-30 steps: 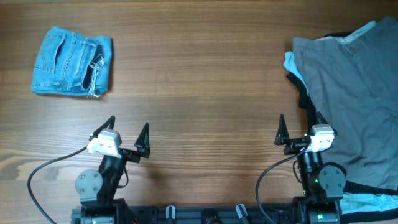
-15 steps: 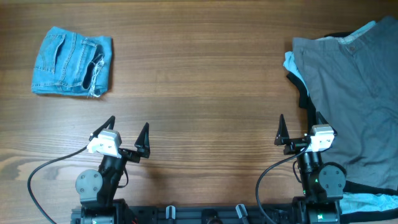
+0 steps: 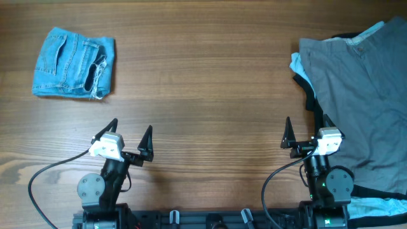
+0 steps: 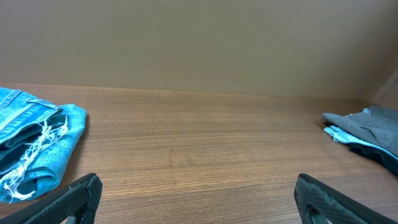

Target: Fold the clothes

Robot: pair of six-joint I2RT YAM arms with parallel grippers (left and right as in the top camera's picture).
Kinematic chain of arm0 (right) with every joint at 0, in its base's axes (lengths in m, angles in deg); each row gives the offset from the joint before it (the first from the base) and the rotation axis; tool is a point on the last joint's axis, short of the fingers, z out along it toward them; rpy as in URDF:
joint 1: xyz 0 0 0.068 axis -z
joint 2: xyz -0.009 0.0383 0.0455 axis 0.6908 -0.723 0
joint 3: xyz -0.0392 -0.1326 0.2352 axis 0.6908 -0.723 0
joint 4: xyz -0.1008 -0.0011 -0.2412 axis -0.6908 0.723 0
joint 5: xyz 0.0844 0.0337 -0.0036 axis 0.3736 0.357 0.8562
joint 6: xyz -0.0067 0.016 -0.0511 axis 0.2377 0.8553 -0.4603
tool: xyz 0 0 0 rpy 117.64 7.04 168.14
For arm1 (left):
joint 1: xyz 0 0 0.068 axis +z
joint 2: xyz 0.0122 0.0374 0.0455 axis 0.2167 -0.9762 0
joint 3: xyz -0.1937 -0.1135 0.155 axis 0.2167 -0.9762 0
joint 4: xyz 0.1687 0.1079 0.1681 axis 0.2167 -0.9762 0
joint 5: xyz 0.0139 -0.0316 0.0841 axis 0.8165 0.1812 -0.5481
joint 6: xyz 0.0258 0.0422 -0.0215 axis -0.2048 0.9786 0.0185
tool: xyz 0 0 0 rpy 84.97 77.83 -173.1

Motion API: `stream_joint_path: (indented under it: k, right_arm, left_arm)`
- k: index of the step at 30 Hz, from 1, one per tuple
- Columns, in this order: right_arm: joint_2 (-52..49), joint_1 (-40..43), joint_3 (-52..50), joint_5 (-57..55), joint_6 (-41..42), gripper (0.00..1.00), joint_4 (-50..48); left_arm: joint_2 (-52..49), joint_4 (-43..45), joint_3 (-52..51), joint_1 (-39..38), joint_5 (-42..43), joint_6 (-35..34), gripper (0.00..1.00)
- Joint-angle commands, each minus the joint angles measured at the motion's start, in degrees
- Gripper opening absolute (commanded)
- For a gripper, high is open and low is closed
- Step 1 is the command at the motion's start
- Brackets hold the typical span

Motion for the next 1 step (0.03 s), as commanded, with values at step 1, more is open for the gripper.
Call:
stream_joint_path:
  k: [1]
  right_arm:
    - [0.0,0.2,0.0,-0.8,0.7,1.00,-0.2]
  left_arm:
    - [0.6,0.1,-0.4,-0.3,-0.5,0.4,1.00]
